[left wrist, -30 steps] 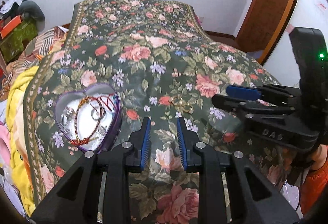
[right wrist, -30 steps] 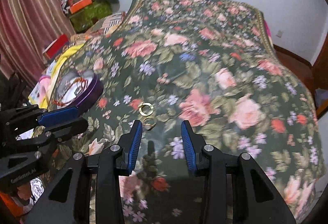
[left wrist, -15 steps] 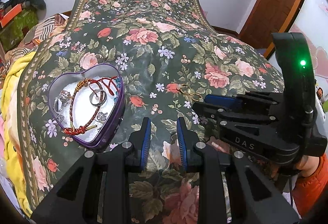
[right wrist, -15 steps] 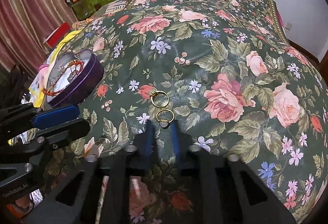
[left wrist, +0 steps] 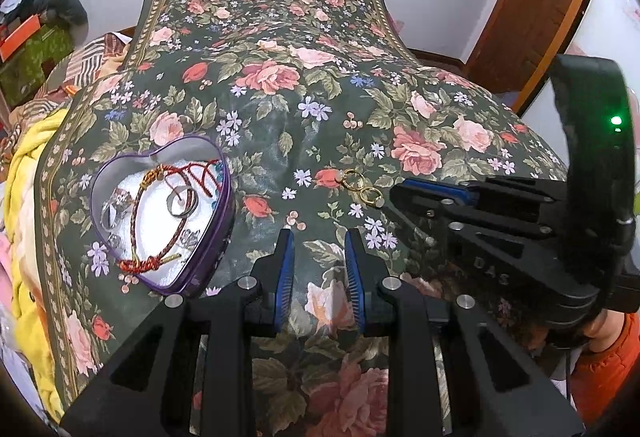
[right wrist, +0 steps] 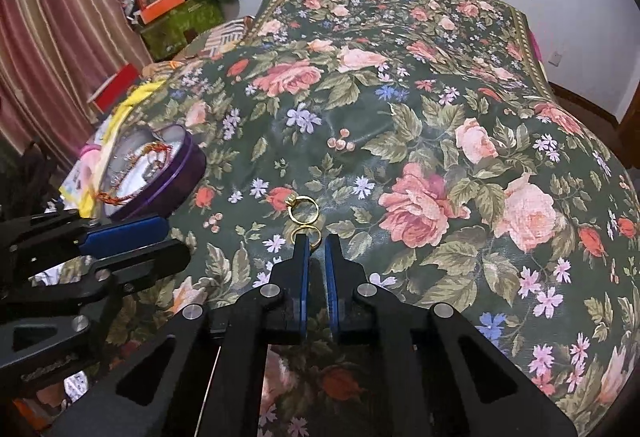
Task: Organize jewelry
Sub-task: 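Close the right tool on one gold ring while the left tool grips the other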
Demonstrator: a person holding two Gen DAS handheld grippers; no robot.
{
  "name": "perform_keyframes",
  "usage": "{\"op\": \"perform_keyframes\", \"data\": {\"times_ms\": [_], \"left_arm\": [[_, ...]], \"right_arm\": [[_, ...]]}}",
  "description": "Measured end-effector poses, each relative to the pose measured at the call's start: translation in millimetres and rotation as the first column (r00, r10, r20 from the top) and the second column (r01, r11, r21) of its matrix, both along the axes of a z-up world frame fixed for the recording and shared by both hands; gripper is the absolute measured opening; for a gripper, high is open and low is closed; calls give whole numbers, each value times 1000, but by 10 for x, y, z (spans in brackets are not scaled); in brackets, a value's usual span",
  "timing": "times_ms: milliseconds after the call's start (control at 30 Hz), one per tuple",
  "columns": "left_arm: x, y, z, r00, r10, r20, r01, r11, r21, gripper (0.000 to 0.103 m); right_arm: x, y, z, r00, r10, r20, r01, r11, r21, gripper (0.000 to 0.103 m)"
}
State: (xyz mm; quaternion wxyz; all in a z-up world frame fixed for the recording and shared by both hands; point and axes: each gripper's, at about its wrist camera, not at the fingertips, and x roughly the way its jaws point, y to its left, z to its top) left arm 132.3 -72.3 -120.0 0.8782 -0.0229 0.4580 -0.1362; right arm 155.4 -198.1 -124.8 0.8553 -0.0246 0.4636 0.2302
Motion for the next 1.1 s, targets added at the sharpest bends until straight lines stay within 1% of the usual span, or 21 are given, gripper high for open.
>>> {"op": "perform_keyframes", "data": {"times_ms": [33, 100, 167, 200, 233, 333, 500, 600, 733, 867, 1033, 1100], "left_arm": [[5, -2, 5, 1000, 1, 2, -1, 1000, -1, 25], [10, 0, 10, 1000, 2, 5, -2, 1000, -10, 25], [11, 14, -1, 1000, 7, 2, -7, 1000, -14, 25], [14, 19, -9, 1000, 8, -1, -8, 1000, -17, 25], [16, 28, -18, 1000, 8, -5, -8, 1000, -21, 25], [13, 38, -30, 1000, 2, -5, -2, 1000, -17, 25], [25, 48, -69, 1000, -3, -9, 3, 1000, -21, 25], [38, 51, -93, 1000, 0, -15, 0, 1000, -31, 25], [40, 42, -99, 1000, -3, -16, 2, 1000, -27, 25], [57, 15, -78, 1000, -9, -15, 8, 1000, -19, 25], [153, -101, -56, 999, -36, -19, 36, 999, -11, 25], [207, -188, -56, 999, -51, -19, 51, 999, -1, 29]], "right_arm": [[6, 12, -2, 1000, 20, -19, -20, 1000, 6, 7], [9, 58, -12, 999, 29, -29, -29, 999, -15, 9], [32, 115, -43, 999, 34, -31, -35, 998, -44, 17], [43, 124, -61, 999, 34, -33, -36, 998, -51, 23], [58, 137, -90, 999, 32, -39, -34, 998, -61, 26], [107, 149, -170, 997, 34, -71, -39, 997, -71, 26], [150, 177, -196, 997, 46, -62, -50, 996, -73, 26], [140, 168, -206, 998, 41, -47, -45, 996, -75, 16], [144, 145, -180, 999, 30, -43, -33, 998, -58, 16], [124, 52, -67, 1000, 8, -15, -9, 1000, -22, 16], [107, -115, 119, 999, -28, 46, 29, 1000, -12, 16], [109, -185, 170, 997, -42, 58, 42, 999, -1, 16]]}}
